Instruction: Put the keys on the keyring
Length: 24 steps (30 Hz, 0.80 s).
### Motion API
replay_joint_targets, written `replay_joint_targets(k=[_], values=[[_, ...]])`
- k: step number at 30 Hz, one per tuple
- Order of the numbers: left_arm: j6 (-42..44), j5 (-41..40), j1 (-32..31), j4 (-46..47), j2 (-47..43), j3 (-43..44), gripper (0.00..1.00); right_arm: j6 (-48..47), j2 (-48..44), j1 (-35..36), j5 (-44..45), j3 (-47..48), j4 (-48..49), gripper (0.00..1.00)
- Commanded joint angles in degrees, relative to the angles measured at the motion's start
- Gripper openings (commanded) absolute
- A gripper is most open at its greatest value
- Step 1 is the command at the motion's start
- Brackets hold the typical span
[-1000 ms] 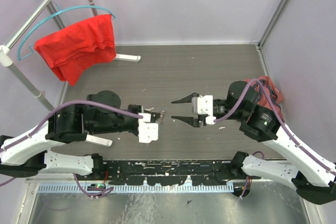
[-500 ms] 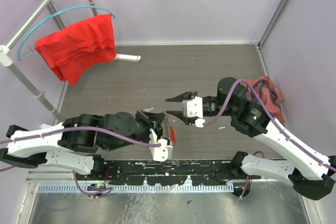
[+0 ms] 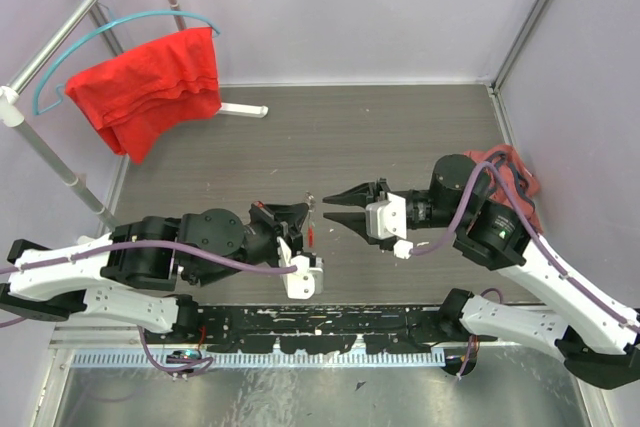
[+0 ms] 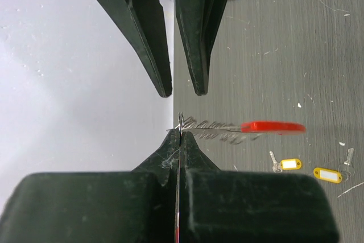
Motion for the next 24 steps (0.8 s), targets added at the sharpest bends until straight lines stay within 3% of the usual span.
replay_joint_targets(k=[1, 24], values=[[0.54, -0.76, -0.37, 3.27, -0.26, -0.39, 0.00, 0.38, 1.68, 0.17, -2.00, 1.07, 2.91, 0.32], [-0.07, 0.32, -0.33, 3.26, 0.59, -0.32, 0.00, 3.05, 2.94, 0.22, -4.72, 1.43, 6.47, 0.27]])
